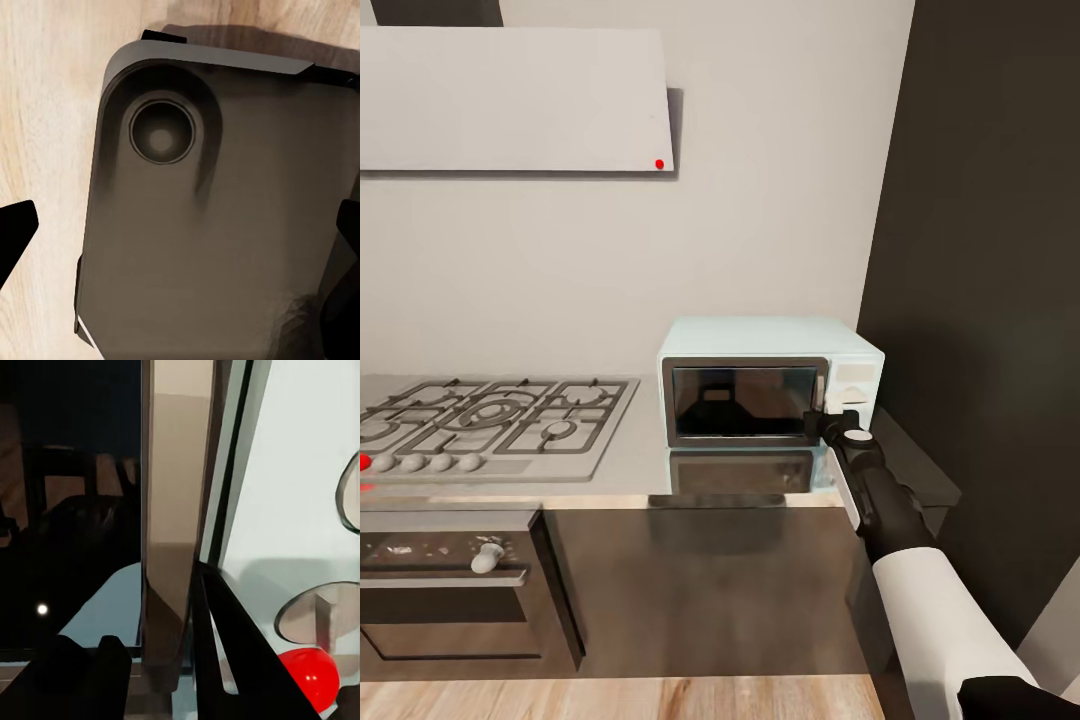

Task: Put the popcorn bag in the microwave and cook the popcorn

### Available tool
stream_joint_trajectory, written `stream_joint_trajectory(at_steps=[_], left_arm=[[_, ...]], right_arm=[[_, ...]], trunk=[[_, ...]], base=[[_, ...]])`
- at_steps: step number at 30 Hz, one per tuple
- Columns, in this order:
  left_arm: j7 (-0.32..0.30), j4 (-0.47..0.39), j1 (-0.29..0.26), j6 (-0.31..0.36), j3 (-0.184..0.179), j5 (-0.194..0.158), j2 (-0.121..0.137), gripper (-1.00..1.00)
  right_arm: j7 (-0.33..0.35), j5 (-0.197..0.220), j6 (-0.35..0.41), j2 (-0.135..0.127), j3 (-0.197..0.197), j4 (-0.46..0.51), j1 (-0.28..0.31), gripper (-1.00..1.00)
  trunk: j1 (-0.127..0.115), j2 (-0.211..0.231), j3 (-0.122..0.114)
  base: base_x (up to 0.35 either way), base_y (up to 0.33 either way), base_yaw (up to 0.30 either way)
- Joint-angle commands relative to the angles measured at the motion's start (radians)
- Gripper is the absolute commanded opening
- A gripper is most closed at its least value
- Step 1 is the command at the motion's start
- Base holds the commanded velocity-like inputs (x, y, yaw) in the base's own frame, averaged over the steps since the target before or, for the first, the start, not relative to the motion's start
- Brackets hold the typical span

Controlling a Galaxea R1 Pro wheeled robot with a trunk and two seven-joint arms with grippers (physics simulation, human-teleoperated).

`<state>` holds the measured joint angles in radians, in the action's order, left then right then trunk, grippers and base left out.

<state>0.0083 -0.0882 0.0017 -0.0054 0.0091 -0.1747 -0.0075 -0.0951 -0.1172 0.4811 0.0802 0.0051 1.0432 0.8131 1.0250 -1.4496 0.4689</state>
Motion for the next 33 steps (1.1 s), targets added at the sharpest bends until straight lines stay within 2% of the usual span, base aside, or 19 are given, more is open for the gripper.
stream_joint_trajectory(at_steps=[1, 10, 33], left_arm=[[0.001, -0.001, 0.0, -0.001, 0.0, -0.006, 0.0, 1.0], [0.002, -0.001, 0.0, -0.001, 0.002, -0.008, -0.002, 1.0], [0.002, -0.001, 0.0, -0.001, 0.003, -0.009, -0.002, 1.0]], right_arm=[[0.006, 0.028, 0.004, 0.001, 0.012, 0.0, 0.0, -1.0], [0.006, 0.028, 0.006, 0.001, 0.012, 0.0, 0.0, -1.0], [-0.009, 0.027, 0.01, 0.001, 0.013, 0.0, 0.0, -1.0]], trunk=[[0.0, 0.0, 0.001], [0.0, 0.0, 0.001], [0.0, 0.0, 0.001]], base=[[0.0, 0.0, 0.0], [-0.05, 0.0, 0.0], [-0.252, 0.0, 0.0]])
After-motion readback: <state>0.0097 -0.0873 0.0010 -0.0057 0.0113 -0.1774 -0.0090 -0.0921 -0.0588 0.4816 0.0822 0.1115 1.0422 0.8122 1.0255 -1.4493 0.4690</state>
